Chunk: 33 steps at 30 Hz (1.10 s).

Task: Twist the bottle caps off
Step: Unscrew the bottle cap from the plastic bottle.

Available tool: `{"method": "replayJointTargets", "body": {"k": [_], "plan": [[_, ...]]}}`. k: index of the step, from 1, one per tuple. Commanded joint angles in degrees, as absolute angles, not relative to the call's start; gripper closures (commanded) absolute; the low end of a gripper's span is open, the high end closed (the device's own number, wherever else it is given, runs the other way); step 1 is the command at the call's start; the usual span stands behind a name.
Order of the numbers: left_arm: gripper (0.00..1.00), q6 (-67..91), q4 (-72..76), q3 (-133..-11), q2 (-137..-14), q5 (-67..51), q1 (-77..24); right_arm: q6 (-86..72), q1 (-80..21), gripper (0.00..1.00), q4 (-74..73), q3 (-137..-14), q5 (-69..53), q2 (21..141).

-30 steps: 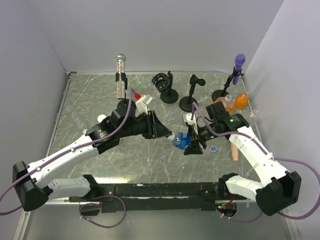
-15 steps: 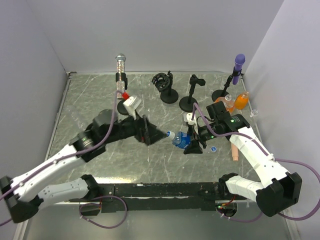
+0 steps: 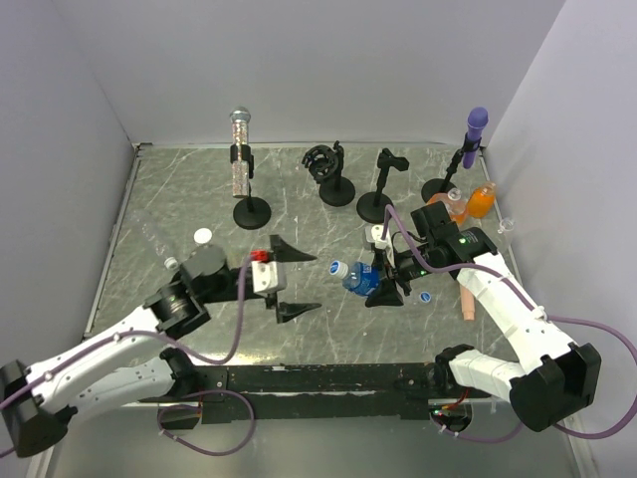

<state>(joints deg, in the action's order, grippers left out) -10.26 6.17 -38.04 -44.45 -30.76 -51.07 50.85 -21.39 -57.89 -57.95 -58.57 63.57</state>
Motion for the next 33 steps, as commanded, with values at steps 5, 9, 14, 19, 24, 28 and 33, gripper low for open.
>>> {"method": "replayJointTargets", "body": {"k": [5,9,14,19,24,28,33], "plan": [[0.05,-21.62,9.76,-46.49,-55.01,-38.32,-50.98,52.21,-21.62,0.74,-57.3,-58.98,-60.65,63.19],[0.17,-20.48,11.42,-47.11,-56.69,-40.87,-50.98,52.21,-21.62,0.74,-57.04,-58.54,-60.65,63.11],[0.28,-20.04,11.34,-48.43,-58.44,-40.87,-50.98,52.38,-21.62,0.74,-57.39,-59.06,-60.91,63.54],[0.39,-19.95,11.25,-49.3,-59.5,-40.17,-50.98,52.29,-21.53,0.74,-57.22,-58.8,-61.08,63.46],[0.49,-20.39,8.88,-50.8,-60.99,-39.55,-50.98,52.21,-21.62,0.74,-57.3,-58.8,-61.08,63.46],[0.64,-19.69,8.53,-50.98,-61.26,-39.11,-50.98,52.21,-21.62,0.74,-57.22,-58.8,-61.08,63.54],[0.84,-15.57,5.54,-53.17,-62.22,-37.88,-50.98,52.21,-21.62,0.74,-57.3,-58.89,-60.91,63.63]]}}
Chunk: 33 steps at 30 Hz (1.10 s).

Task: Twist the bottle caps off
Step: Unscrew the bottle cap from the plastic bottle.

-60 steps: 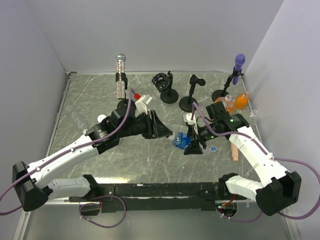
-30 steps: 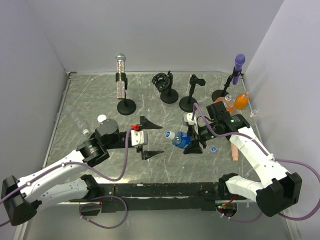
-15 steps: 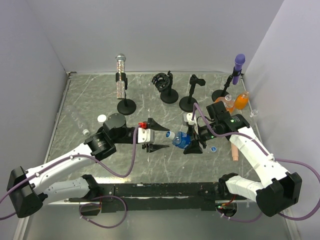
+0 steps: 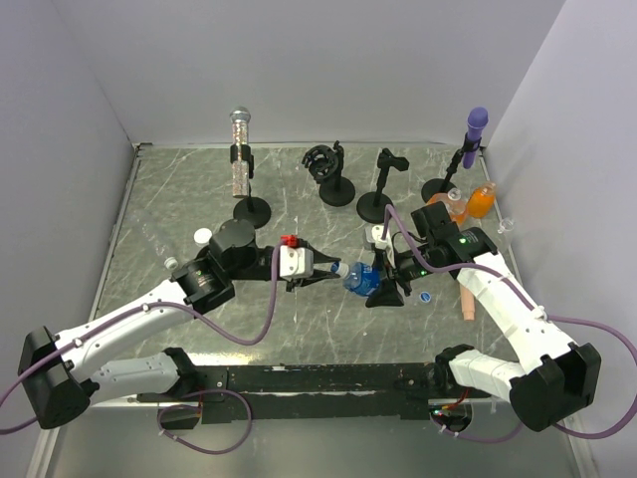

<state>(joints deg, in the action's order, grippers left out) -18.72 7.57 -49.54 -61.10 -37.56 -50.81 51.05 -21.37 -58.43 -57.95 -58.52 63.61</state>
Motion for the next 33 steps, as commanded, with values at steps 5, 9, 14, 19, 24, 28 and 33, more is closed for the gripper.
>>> {"method": "replayJointTargets", "body": {"k": [5,9,14,19,24,28,33], "plan": [[0.99,3.81,1.15,-56.77,-63.37,-31.84,-50.98,52.12,-21.62,0.74,-57.04,-58.45,-60.56,63.19],[0.99,25.25,-7.97,-61.6,-64.77,-26.12,-50.98,52.12,-21.53,0.74,-57.04,-58.45,-60.56,63.19],[0.99,48.48,-13.63,-63.29,-64.26,-24.26,-51.33,52.29,-21.62,0.74,-57.22,-59.06,-60.73,64.16],[0.82,50.81,-13.44,-61.96,-61.08,-19.95,-51.5,52.74,-21.62,0.74,-58.27,-60.21,-60.91,64.78],[0.38,47.9,-13.97,-62.67,-61.17,-18.9,-51.42,52.03,-21.62,0.74,-57.57,-59.15,-60.38,63.28],[0.18,39.68,-14.94,-62.93,-58.72,-15.82,-51.33,51.94,-21.53,0.74,-57.13,-58.54,-60.29,62.58],[0.04,12.1,-7.23,-53.47,-48.72,-25.37,-51.33,52.12,-21.45,0.74,-57.22,-58.8,-60.82,62.84]]}}
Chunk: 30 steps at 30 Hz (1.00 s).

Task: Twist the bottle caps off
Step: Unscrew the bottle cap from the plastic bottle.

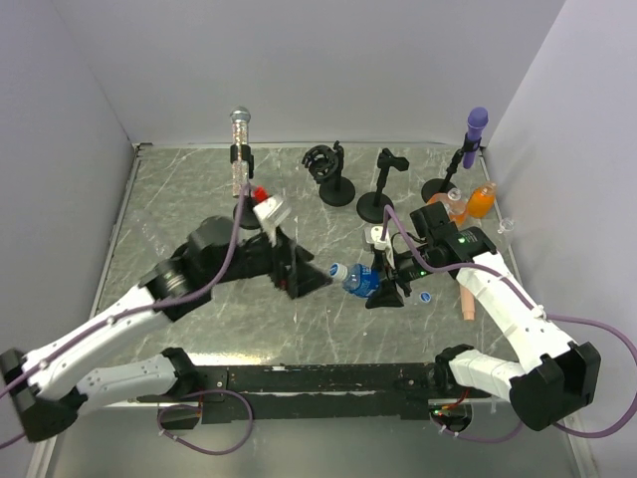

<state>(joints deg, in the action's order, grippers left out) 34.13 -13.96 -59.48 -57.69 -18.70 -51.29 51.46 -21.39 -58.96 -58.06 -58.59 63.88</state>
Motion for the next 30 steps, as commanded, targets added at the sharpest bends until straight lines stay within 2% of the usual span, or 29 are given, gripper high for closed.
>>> {"method": "replayJointTargets", "body": {"k": [1,3,6,11,16,30], "plan": [[0.03,5.6,-4.34,-50.31,-45.82,-27.31,-51.33,52.29,-21.45,0.74,-57.39,-58.89,-60.91,63.1],[0.03,-4.78,1.64,-43.45,-40.72,-29.44,-51.42,52.38,-21.45,0.74,-57.57,-59.24,-61.08,63.19],[0.03,-12.37,11.15,-36.66,-37.71,-30.14,-51.33,52.38,-21.45,0.74,-57.66,-59.15,-61.0,63.02],[0.03,-19.94,6.07,-43.14,-46.74,-34.27,-51.33,52.21,-21.36,0.74,-57.04,-58.27,-60.73,62.58],[0.01,-22.85,8.0,-46.23,-53.69,-36.38,-51.24,52.47,-21.27,0.74,-57.74,-59.15,-61.0,63.28],[0.34,-22.06,8.09,-50.8,-60.64,-41.13,-50.89,52.38,-21.27,0.73,-57.22,-58.45,-61.35,62.93]]}}
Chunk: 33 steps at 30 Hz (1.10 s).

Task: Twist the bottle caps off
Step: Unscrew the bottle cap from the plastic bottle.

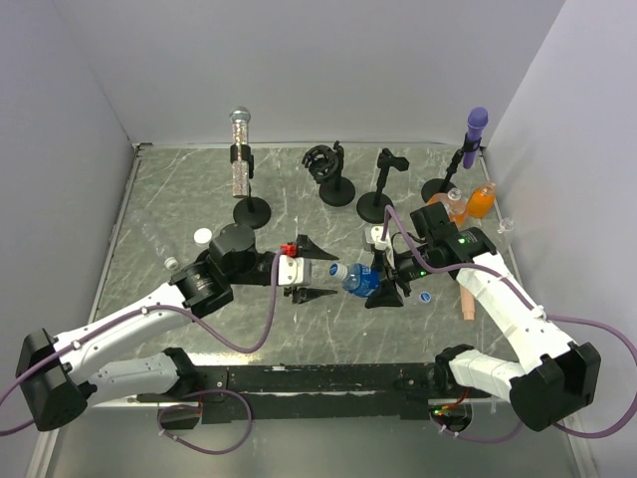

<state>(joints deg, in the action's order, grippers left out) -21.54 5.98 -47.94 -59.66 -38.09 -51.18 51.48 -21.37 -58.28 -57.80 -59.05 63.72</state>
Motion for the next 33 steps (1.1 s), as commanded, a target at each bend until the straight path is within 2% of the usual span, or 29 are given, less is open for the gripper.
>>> {"method": "replayJointTargets", "body": {"k": [1,3,8,10,12,14,17,19,23,29,30,31,32,33], "plan": [[0.36,-22.06,7.91,-51.06,-60.99,-41.05,-50.89,52.38,-21.27,0.74,-57.22,-58.36,-61.35,62.93],[0.39,-22.06,7.3,-51.41,-61.61,-40.96,-50.89,52.38,-21.27,0.73,-57.13,-58.27,-61.35,62.75],[0.56,-21.19,7.03,-52.21,-62.4,-40.96,-50.89,52.29,-21.18,0.73,-57.13,-58.18,-61.26,62.67],[0.68,-19.79,7.03,-52.38,-62.66,-40.26,-50.89,52.29,-21.27,0.73,-56.95,-58.1,-61.26,62.67],[0.72,-17.5,6.42,-53.34,-63.19,-39.73,-50.89,52.29,-21.27,0.73,-56.95,-58.01,-61.26,62.67],[0.91,-14.08,5.36,-54.31,-63.72,-39.47,-50.98,52.21,-21.27,0.73,-56.95,-58.01,-61.17,62.67],[0.99,-5.04,4.31,-55.72,-64.51,-37.54,-50.89,52.21,-21.27,0.73,-56.95,-57.92,-61.0,62.58],[0.99,7.04,2.12,-57.47,-65.47,-33.07,-50.89,52.21,-21.27,0.73,-56.78,-57.83,-61.08,62.49],[0.99,24.92,-11.31,-64.14,-68.81,-27.34,-50.89,52.21,-21.27,0.73,-56.78,-57.74,-61.08,62.49],[0.99,47.79,-14.85,-64.78,-67.24,-24.88,-50.89,52.47,-21.27,0.73,-57.04,-58.36,-61.26,63.54],[0.97,49.03,-14.94,-64.51,-66.54,-23.83,-50.98,52.56,-21.27,0.74,-57.22,-58.62,-61.35,63.72],[0.91,49.22,-15.64,-64.69,-66.1,-22.51,-50.98,52.65,-21.27,0.74,-57.48,-58.8,-61.43,63.89],[0.8,48.7,-16.6,-65.04,-65.75,-20.93,-50.98,52.65,-21.27,0.74,-57.57,-58.97,-61.44,63.98],[0.74,48.0,-17.66,-65.47,-65.66,-20.66,-50.98,52.65,-21.27,0.74,-57.66,-58.97,-61.44,63.9]]}}
